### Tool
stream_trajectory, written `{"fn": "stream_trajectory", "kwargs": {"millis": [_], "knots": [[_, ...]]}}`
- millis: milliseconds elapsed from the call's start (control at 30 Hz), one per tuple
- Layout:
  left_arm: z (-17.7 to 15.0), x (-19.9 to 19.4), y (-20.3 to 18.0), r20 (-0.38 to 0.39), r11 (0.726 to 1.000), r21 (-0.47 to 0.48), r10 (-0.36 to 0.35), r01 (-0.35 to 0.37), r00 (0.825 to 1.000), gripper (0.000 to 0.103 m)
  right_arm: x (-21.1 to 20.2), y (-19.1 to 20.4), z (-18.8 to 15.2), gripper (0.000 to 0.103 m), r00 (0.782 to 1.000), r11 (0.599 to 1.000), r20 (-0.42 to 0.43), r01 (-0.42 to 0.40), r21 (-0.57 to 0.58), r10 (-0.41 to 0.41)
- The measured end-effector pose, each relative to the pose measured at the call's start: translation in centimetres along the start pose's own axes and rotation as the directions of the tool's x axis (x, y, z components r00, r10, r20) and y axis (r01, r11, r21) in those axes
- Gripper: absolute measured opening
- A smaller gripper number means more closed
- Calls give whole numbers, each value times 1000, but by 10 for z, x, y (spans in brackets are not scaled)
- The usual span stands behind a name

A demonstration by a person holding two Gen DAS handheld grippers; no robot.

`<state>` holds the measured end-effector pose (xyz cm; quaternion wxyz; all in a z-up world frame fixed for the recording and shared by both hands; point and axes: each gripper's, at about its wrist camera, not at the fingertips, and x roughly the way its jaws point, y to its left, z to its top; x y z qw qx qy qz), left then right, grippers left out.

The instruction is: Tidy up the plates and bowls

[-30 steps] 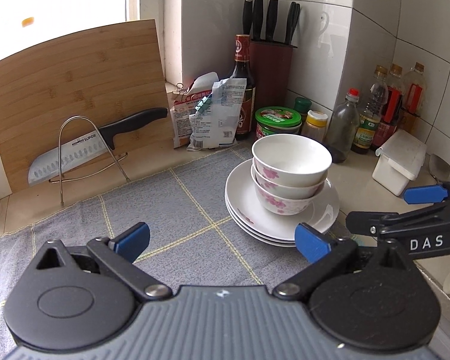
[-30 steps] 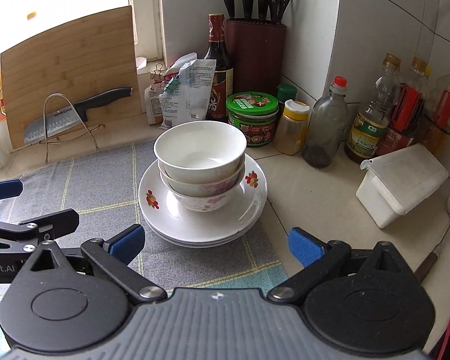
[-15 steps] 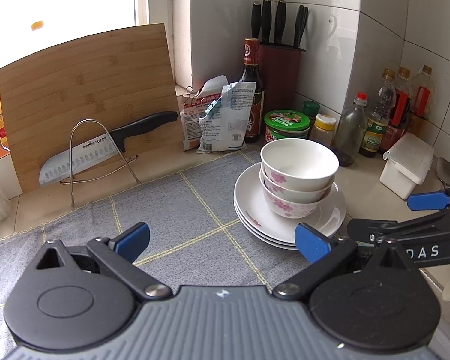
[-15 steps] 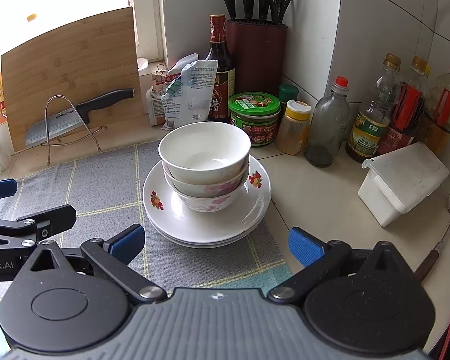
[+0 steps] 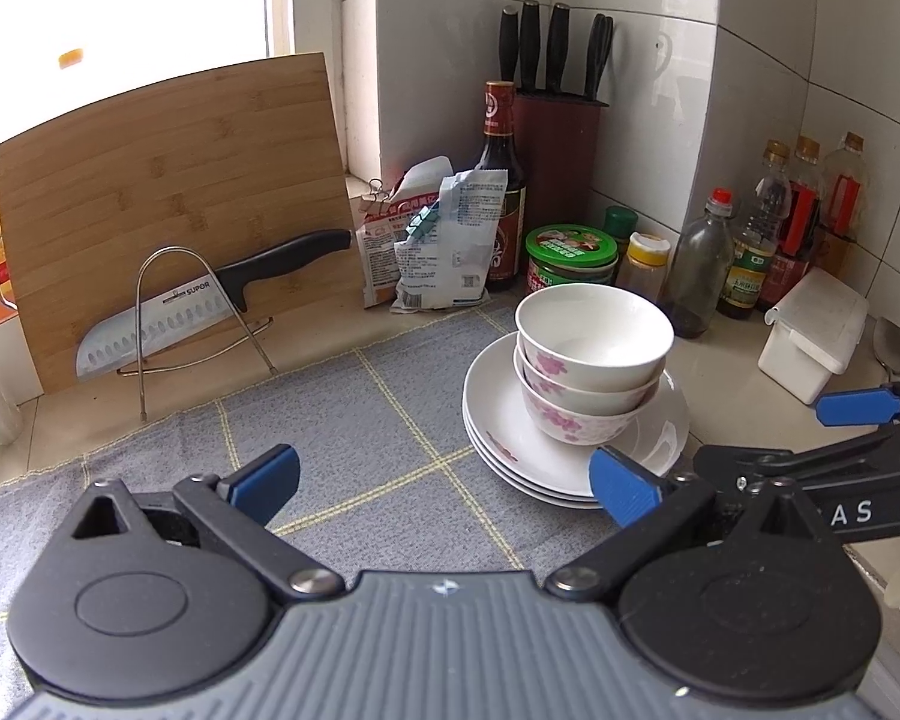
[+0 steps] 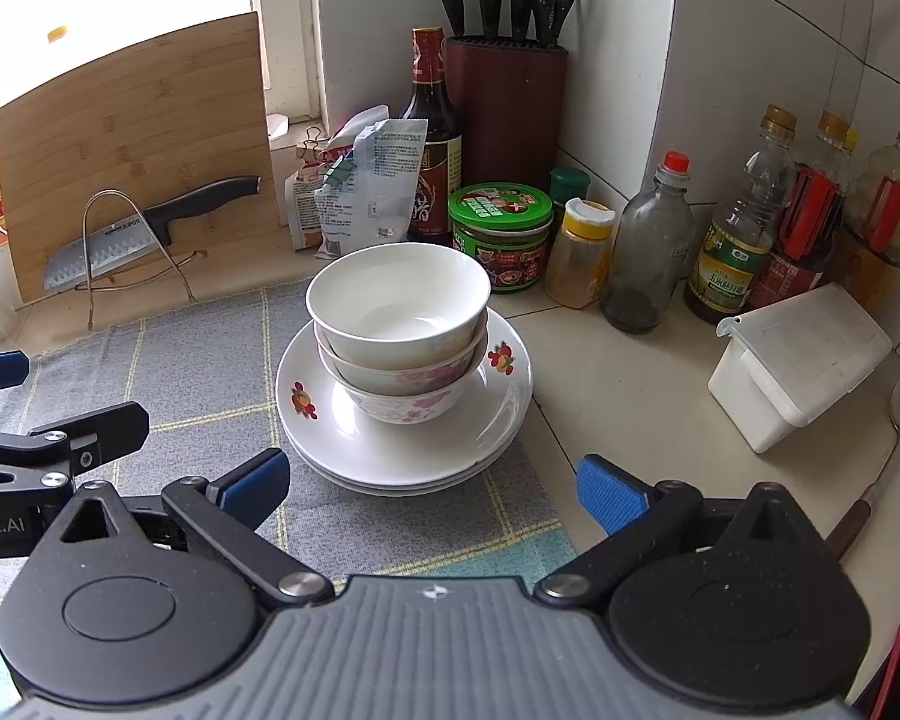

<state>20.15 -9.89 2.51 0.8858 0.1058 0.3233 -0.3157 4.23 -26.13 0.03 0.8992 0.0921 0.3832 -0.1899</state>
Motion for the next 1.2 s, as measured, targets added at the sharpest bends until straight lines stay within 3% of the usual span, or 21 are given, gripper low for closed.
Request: {"fn": "stream_trajectory", "kwargs": {"millis": [1200], "knots": [[1,-1,-2,1,1000,19,-15,15,1000,102,-3,-2,-1,103,1000,1000,-11,25,-1,-25]]}}
